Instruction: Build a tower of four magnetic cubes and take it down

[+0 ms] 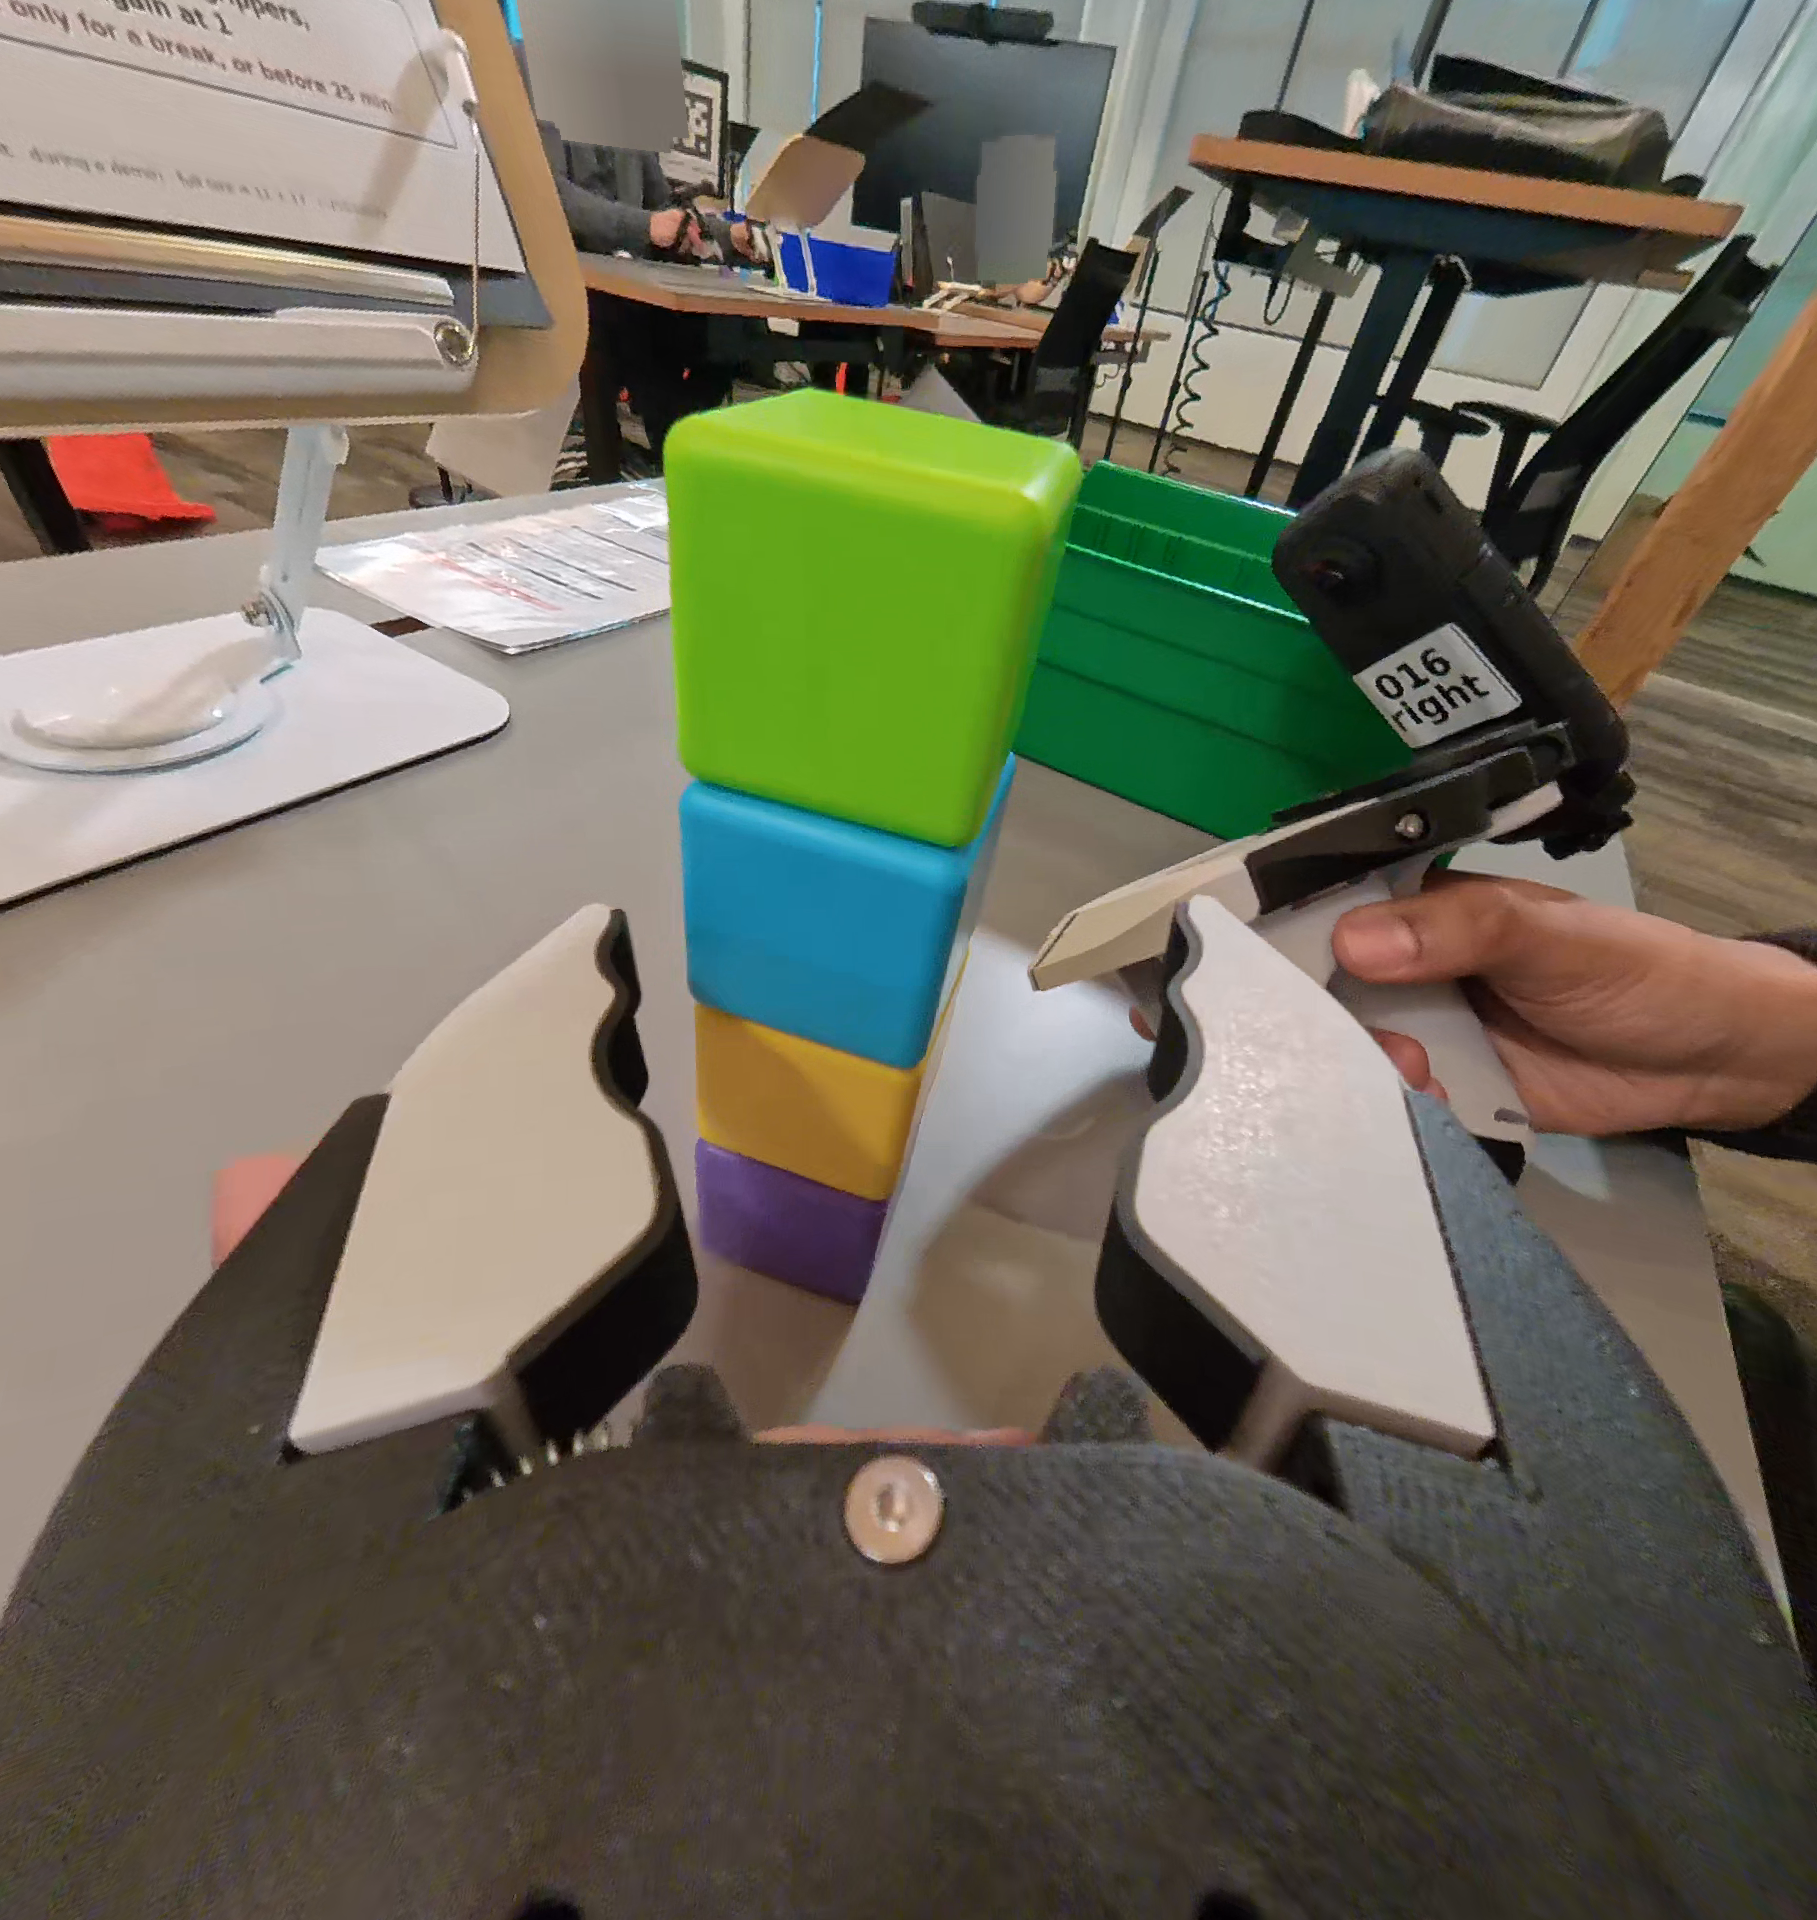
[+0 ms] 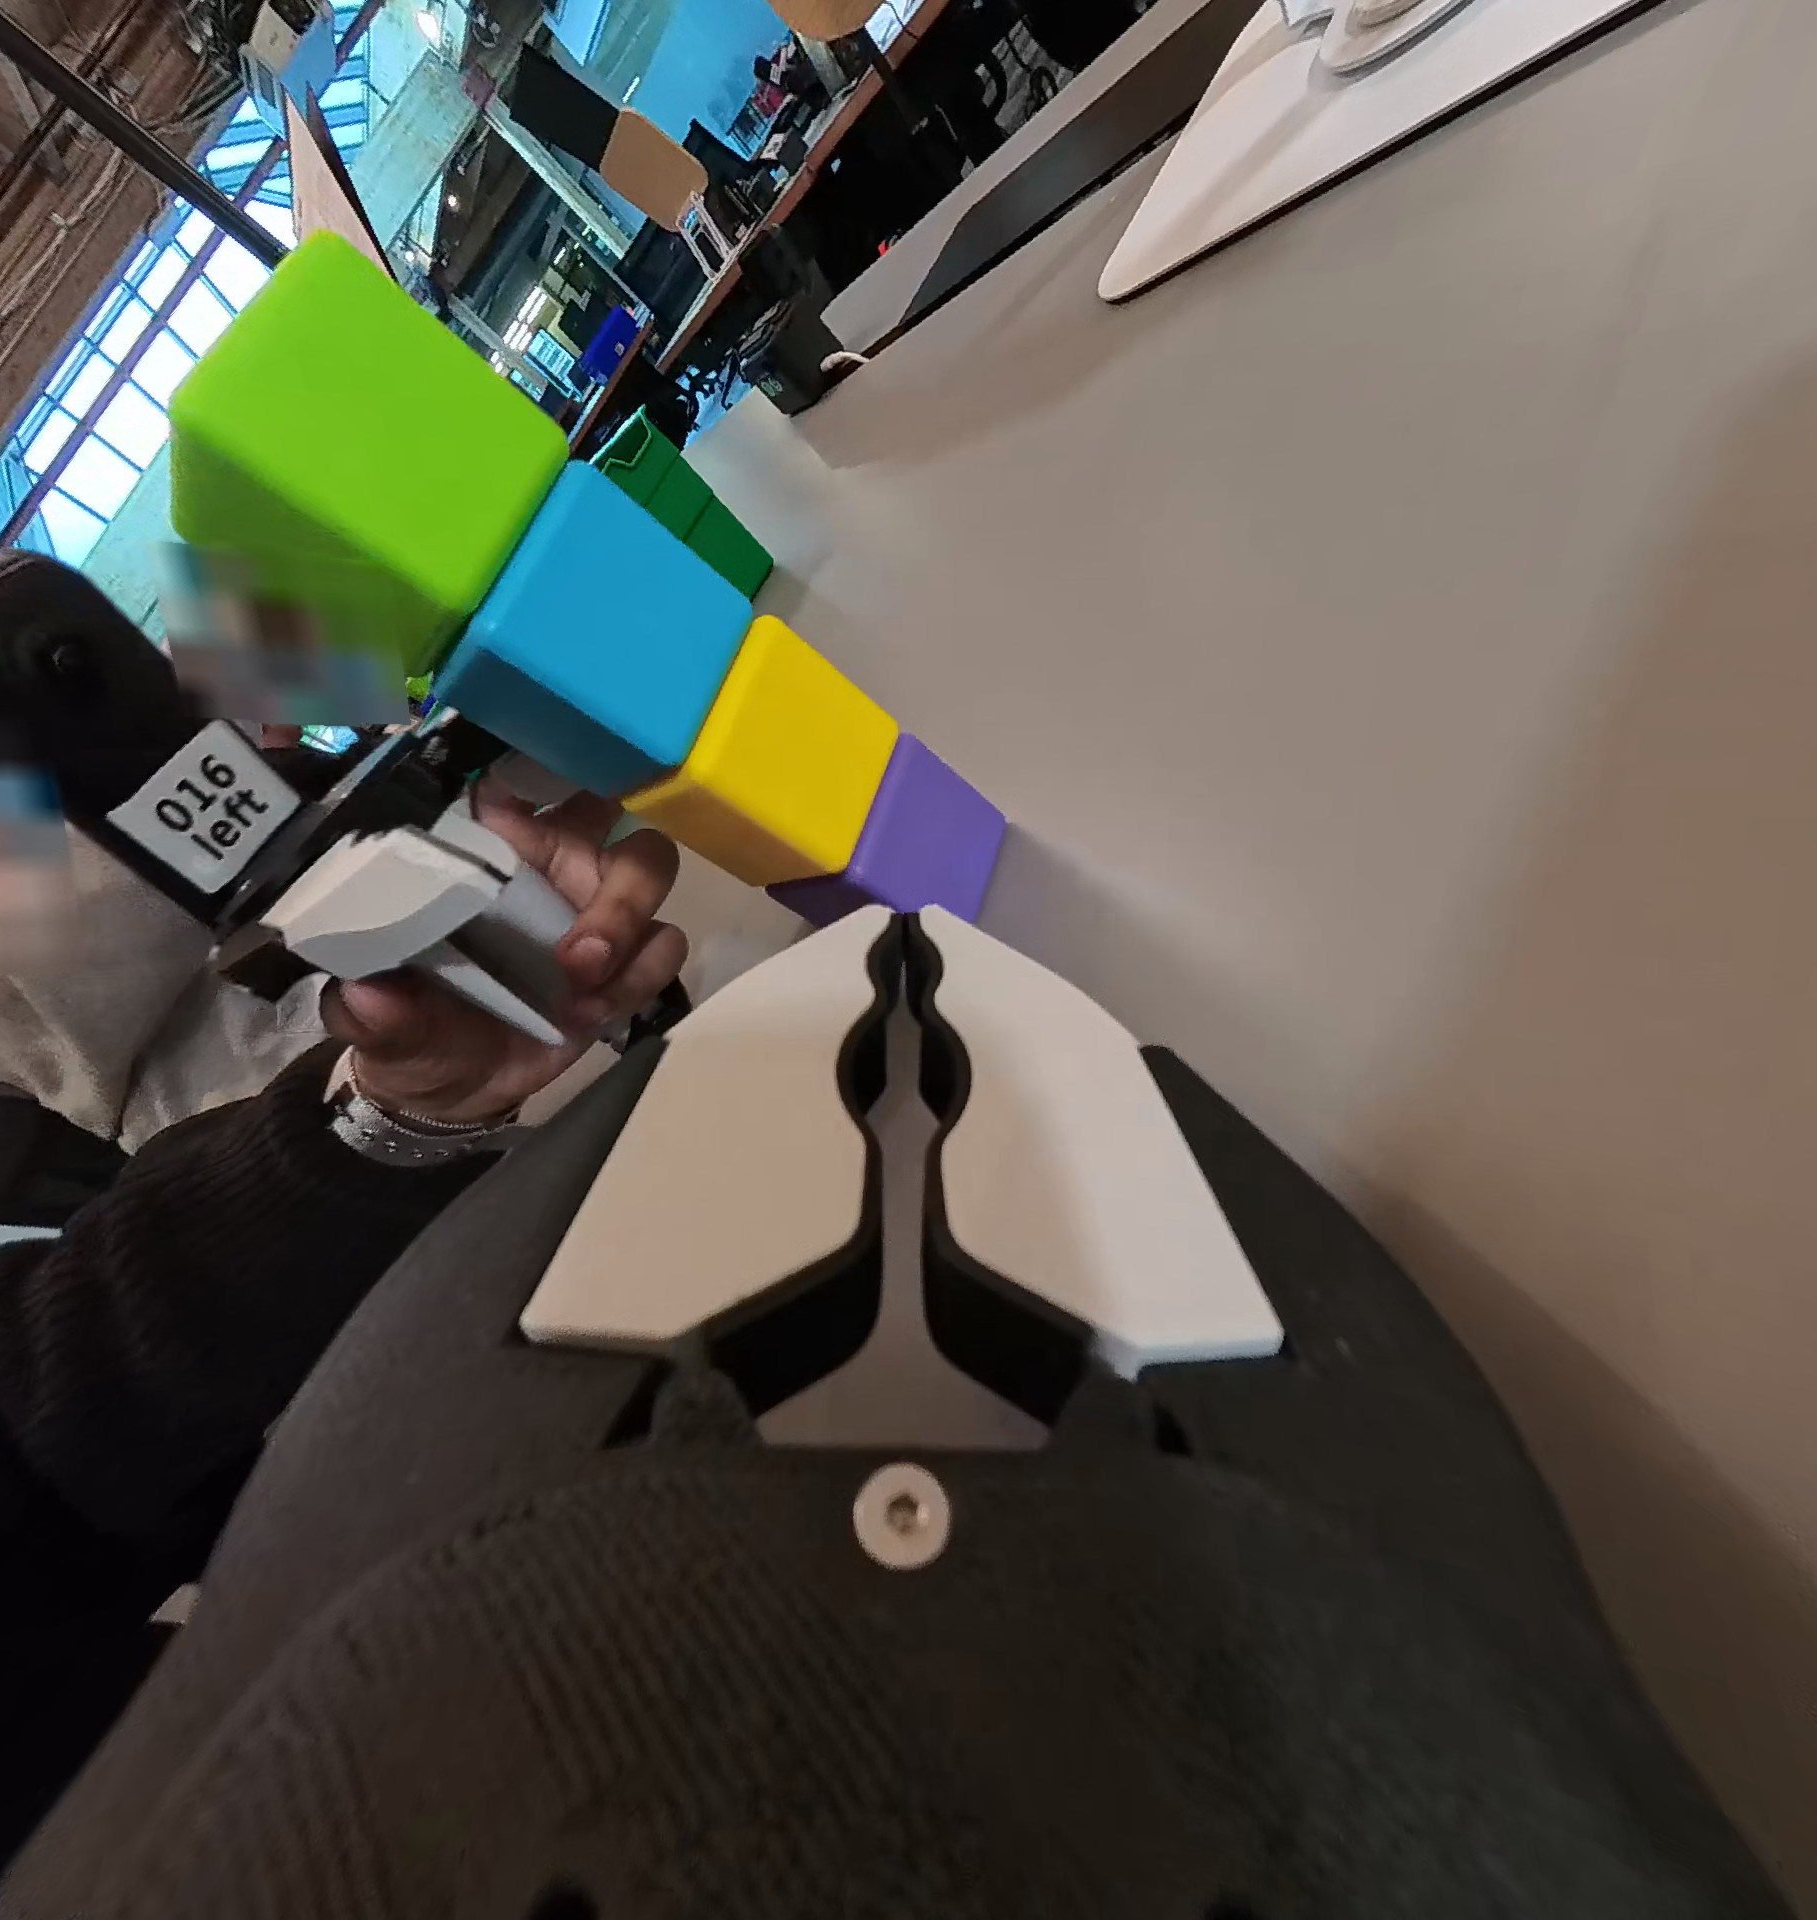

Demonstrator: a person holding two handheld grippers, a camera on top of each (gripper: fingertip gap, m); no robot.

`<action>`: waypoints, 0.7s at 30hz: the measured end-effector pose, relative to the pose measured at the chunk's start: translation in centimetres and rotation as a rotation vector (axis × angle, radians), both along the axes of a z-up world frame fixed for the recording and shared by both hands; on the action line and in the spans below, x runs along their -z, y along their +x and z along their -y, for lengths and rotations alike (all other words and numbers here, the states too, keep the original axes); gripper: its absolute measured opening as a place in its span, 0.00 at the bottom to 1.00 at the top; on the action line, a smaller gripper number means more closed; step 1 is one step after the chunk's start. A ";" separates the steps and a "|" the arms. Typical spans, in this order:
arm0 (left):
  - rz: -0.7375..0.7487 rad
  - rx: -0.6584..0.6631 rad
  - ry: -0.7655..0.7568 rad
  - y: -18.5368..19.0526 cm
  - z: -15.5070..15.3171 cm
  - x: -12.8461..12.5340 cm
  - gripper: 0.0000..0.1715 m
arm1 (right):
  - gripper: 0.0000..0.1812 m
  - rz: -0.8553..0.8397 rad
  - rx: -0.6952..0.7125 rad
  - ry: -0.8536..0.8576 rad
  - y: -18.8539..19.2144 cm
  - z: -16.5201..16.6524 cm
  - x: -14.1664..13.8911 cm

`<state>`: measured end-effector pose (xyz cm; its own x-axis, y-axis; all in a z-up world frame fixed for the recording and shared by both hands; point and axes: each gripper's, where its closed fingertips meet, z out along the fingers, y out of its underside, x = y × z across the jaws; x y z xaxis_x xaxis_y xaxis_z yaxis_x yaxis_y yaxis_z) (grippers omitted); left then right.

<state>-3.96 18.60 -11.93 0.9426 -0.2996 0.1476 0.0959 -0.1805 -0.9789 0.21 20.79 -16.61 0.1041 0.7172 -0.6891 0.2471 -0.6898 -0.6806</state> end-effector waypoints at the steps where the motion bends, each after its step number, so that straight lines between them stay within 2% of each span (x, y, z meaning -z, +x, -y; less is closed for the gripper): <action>1: 0.007 -0.002 -0.010 0.0 -0.2 0.2 0.58 | 0.00 -0.003 0.000 -0.002 0.1 0.0 0.0; 4: -0.010 -0.010 -0.031 -0.2 -0.8 0.7 0.59 | 0.00 -0.008 -0.001 -0.009 0.5 0.2 0.0; 7: -0.012 -0.013 -0.002 -0.5 -1.0 0.2 0.57 | 0.00 -0.010 -0.004 -0.007 0.9 0.3 -0.1; 11: 0.023 0.075 0.028 0.2 -0.9 -0.6 0.56 | 0.00 -0.010 -0.012 -0.011 1.3 0.7 -0.1; 15: 0.019 0.144 0.031 0.1 -0.6 -0.5 0.41 | 0.00 -0.012 -0.015 -0.014 1.6 0.8 -0.1; 21: 0.015 0.140 0.059 -0.9 -0.3 -1.0 0.34 | 0.00 -0.013 -0.015 -0.016 1.8 0.9 -0.1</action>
